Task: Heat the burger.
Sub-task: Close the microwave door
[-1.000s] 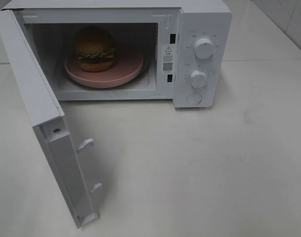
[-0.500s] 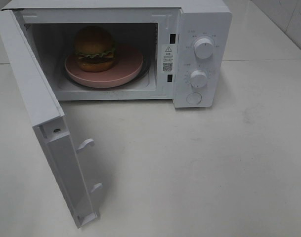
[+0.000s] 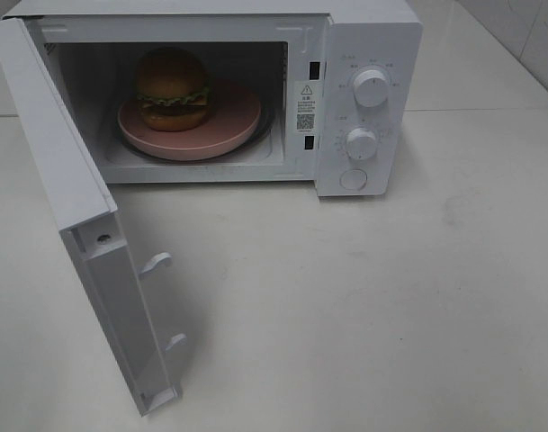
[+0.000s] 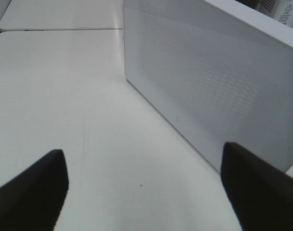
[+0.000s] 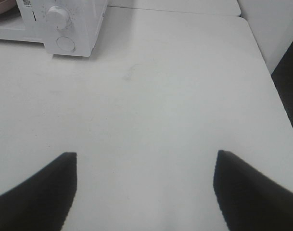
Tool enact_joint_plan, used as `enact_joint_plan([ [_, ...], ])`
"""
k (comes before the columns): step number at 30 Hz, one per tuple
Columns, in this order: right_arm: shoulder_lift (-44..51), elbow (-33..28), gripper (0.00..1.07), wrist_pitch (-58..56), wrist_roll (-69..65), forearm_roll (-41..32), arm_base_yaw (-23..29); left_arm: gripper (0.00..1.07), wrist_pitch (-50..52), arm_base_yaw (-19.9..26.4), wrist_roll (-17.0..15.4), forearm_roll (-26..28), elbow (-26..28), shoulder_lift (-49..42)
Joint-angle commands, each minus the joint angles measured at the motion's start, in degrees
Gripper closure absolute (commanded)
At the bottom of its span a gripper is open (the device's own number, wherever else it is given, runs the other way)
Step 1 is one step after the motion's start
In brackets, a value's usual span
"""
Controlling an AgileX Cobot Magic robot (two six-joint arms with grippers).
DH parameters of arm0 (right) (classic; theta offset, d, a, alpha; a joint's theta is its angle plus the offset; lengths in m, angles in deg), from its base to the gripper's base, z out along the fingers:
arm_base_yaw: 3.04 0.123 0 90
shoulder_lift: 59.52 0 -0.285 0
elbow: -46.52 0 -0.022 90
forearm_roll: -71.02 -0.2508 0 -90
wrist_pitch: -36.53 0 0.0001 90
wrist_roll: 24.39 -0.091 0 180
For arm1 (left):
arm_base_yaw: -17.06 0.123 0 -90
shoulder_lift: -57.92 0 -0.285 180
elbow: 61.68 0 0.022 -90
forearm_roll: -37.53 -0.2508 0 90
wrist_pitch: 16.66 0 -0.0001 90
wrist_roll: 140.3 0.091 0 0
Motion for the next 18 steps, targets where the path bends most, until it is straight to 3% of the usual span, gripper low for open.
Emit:
enact_joint_plan([
  [1,1.5,-0.2,0.31,0.4,0.0,-0.1,-0.3,0.4,3.3,-0.3,-0.3,0.6,0.6,1.9],
  [2,1.5,-0.2,0.31,0.4,0.0,-0.1,-0.3,0.49,5.3,-0.3,0.7,0.7,0.5,3.7],
  [4,1.5,-0.2,0.31,0.4,0.0,-0.1,-0.3,0.53,6.4,-0.3,1.4,0.7,0.4,4.8],
  [6,1.5,-0.2,0.31,0.4,0.0,-0.1,-0.3,0.67,10.5,-0.3,2.9,0.7,0.4,9.1],
  [9,1.5,-0.2,0.31,0.4,0.0,-0.1,-0.3,0.71,11.7,-0.3,3.0,0.7,0.4,10.2],
  [11,1.5,-0.2,0.31,0.4,0.0,-0.1,-0.3,0.82,14.8,-0.3,3.0,0.7,0.4,13.9],
  [12,1.5,-0.2,0.31,0.4,0.0,-0.1,-0.3,0.82,14.8,-0.3,3.0,0.7,0.4,13.9],
  [14,1.5,-0.2,0.31,0.4,0.0,-0.1,-0.3,1.05,17.6,-0.3,3.2,0.7,0.3,18.6],
  [18,1.5,-0.2,0.31,0.4,0.0,-0.1,-0.3,1.07,20.9,-0.3,3.3,0.7,-0.4,22.4],
])
